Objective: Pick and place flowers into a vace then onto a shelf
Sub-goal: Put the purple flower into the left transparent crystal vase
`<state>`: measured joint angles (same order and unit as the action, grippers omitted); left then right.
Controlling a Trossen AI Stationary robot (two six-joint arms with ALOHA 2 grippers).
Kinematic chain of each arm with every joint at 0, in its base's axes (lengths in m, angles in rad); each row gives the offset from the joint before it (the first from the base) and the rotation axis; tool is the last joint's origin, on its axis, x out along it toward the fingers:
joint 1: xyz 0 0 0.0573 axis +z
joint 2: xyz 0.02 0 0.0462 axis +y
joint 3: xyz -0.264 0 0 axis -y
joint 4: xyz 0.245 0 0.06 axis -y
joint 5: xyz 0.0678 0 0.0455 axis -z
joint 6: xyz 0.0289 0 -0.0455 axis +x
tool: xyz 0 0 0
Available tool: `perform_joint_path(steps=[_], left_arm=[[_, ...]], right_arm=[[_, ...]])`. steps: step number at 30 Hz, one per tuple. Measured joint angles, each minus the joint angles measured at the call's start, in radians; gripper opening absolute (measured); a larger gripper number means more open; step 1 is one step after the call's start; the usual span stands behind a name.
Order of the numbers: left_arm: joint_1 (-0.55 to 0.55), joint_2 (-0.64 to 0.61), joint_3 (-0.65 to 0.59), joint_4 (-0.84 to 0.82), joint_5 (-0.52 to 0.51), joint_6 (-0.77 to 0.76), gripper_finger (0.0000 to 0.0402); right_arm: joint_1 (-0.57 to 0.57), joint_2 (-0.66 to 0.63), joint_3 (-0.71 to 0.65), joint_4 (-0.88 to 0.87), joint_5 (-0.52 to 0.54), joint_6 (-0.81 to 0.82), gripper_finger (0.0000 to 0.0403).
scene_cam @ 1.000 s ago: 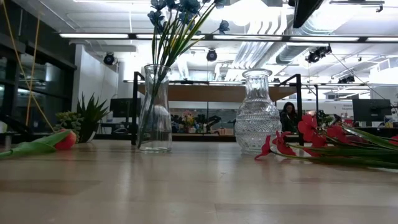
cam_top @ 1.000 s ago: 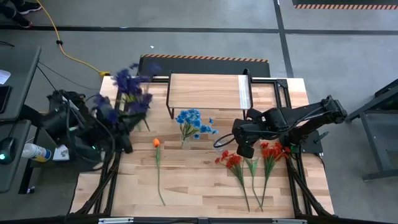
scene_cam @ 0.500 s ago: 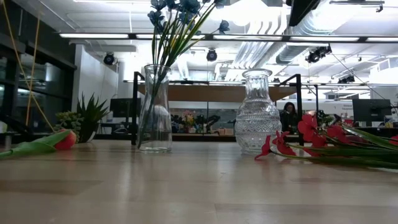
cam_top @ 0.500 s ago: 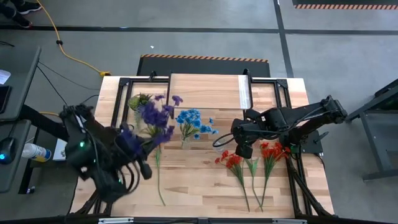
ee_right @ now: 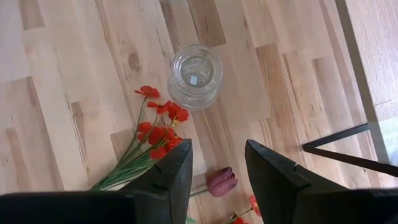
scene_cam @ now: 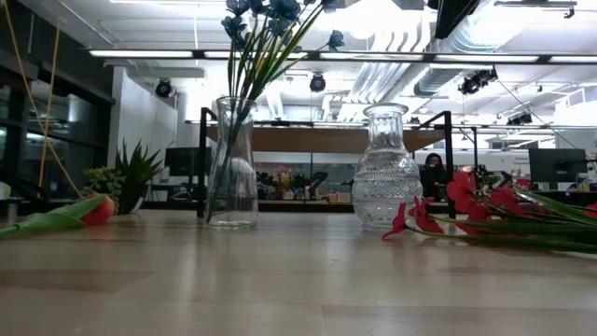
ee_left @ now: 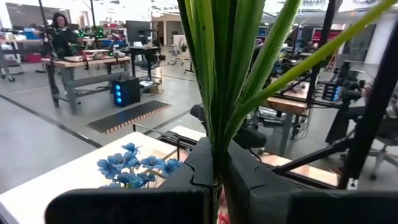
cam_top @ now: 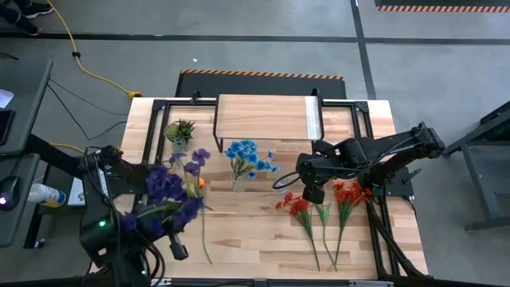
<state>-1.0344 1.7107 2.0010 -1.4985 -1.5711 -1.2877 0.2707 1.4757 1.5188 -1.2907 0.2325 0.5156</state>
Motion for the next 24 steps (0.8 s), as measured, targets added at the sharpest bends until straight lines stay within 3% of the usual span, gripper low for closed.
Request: perform_joint_path(steps=[9,24], left_arm=[[0.046,0.026,-0.056,-0.073,-0.004,-0.054,0.0046],[0.134,-0.122,-0.468,-0.072,0.0,-0.479,0.0046]], right_arm=[[0.0,0.0,0.0,0.002,0.0,0.0,0.0139],[0.0,0.0,0.0,0.002,-0.003,0.001,0.0139]])
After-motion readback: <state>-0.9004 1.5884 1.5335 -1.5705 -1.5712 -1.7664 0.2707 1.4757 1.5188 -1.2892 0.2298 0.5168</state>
